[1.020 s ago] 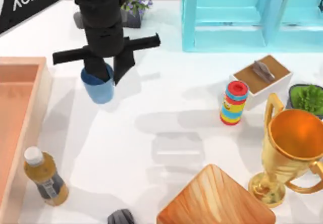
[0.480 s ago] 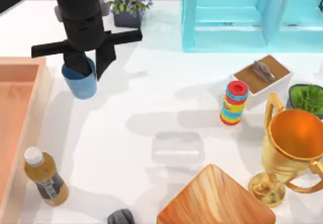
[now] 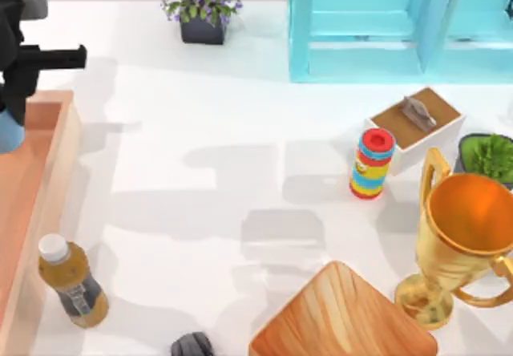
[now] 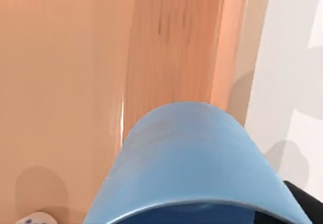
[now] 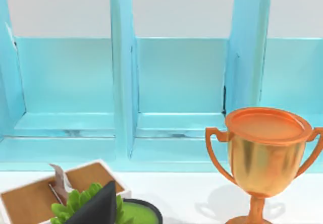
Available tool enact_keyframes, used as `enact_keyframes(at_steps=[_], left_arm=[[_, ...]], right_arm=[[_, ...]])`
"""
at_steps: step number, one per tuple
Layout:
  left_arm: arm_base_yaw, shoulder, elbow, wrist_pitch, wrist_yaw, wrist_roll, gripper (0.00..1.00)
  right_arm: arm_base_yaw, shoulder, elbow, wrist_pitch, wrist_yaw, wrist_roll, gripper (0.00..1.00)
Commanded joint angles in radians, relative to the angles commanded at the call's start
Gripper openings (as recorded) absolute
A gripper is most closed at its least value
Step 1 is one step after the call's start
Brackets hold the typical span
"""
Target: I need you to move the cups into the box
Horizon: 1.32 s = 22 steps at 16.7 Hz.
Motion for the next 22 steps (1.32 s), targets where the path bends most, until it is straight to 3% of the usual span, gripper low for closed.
enact_keyframes(at_steps=[4,7,13,19,22], left_arm=[[0.173,-0.109,-0.103,-0.004,-0.004,0.244,0.0],[0.24,-0.154,-0.146,-0.004,-0.006,0.319,0.0],[0.245,-0.152,-0.162,0.012,-0.01,0.327,0.0],[0.269,-0.141,-0.345,0.219,-0.005,0.348,0.0],[0.277,-0.132,-0.373,0.246,-0.006,0.357,0.0]], right_arm=[[0.0,0.0,0.0,0.0,0.0,0.0,1.0],[0.0,0.0,0.0,0.0,0.0,0.0,1.0],[0.0,0.0,0.0,0.0,0.0,0.0,1.0],[0.0,0.0,0.0,0.0,0.0,0.0,1.0],[0.0,0.0,0.0,0.0,0.0,0.0,1.0]])
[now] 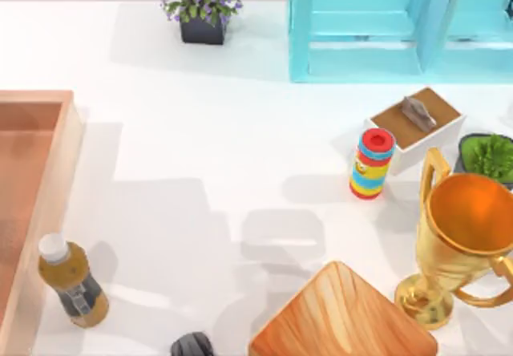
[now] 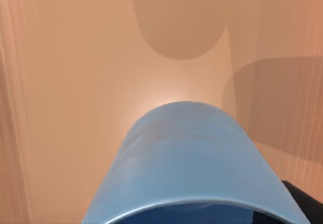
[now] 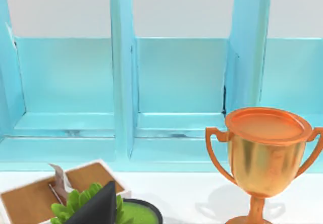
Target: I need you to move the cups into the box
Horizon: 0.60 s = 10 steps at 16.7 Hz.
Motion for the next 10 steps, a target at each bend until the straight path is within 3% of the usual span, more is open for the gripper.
enact_keyframes(at_steps=[2,10], left_arm=[[0.0,0.0,0.0,0.0,0.0,0.0,0.0],[0.0,0.0,0.0,0.0,0.0,0.0,0.6]], right_arm=[[0.0,0.0,0.0,0.0,0.0,0.0,1.0],[0.0,0.0,0.0,0.0,0.0,0.0,1.0]])
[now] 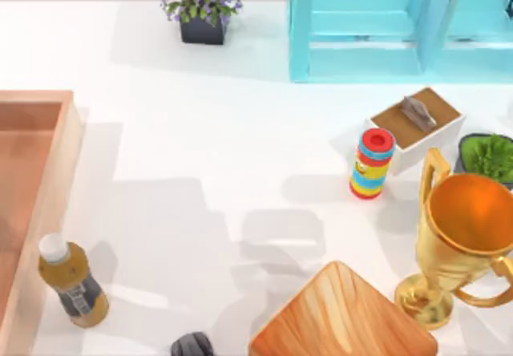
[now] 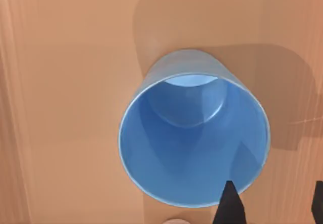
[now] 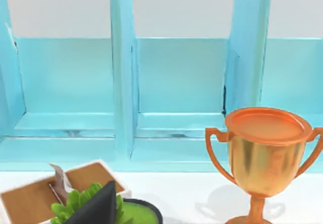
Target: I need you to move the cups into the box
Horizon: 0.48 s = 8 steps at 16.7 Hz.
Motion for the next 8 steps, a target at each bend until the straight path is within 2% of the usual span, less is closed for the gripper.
enact_keyframes(at_steps=[5,8], left_arm=[[0.0,0.0,0.0,0.0,0.0,0.0,0.98],[0.0,0.0,0.0,0.0,0.0,0.0,1.0]], right_arm=[[0.0,0.0,0.0,0.0,0.0,0.0,1.0],[0.0,0.0,0.0,0.0,0.0,0.0,1.0]])
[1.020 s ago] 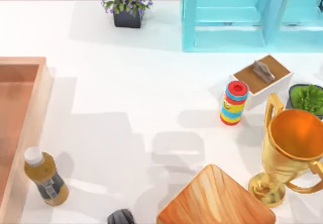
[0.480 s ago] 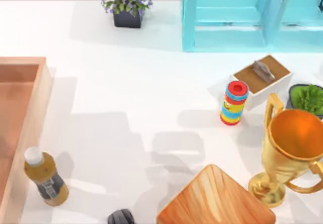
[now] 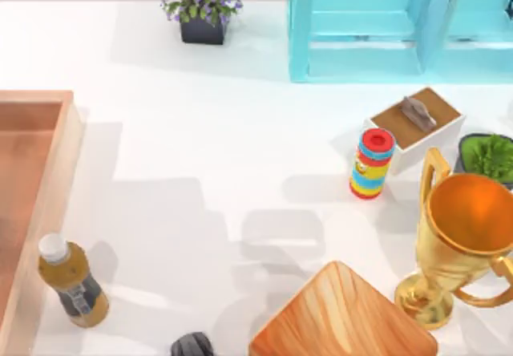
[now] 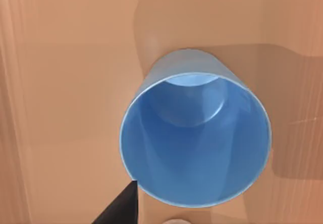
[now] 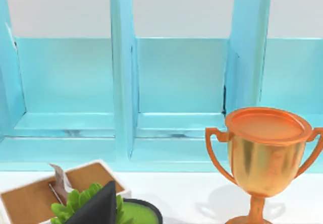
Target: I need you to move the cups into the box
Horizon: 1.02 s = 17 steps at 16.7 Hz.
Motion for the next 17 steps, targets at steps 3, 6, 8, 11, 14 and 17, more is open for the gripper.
enact_keyframes(at_steps=[3,6,8,11,14,17], left_arm=[[0.0,0.0,0.0,0.0,0.0,0.0,1.0],[-0.002,-0.001,0.0,0.0,0.0,0.0,1.0],[-0.002,0.0,0.016,-0.016,0.0,-0.001,1.0],[-0.001,0.007,0.117,-0.115,-0.001,-0.002,1.0],[-0.003,0.01,0.274,-0.265,-0.001,-0.002,1.0],[-0.006,0.006,0.381,-0.377,0.0,-0.004,1.0]], right_arm=[[0.0,0.0,0.0,0.0,0.0,0.0,1.0],[0.0,0.0,0.0,0.0,0.0,0.0,1.0],[0.0,0.0,0.0,0.0,0.0,0.0,1.0],[0.0,0.0,0.0,0.0,0.0,0.0,1.0],[0.0,0.0,0.0,0.0,0.0,0.0,1.0],[0.0,0.0,0.0,0.0,0.0,0.0,1.0]])
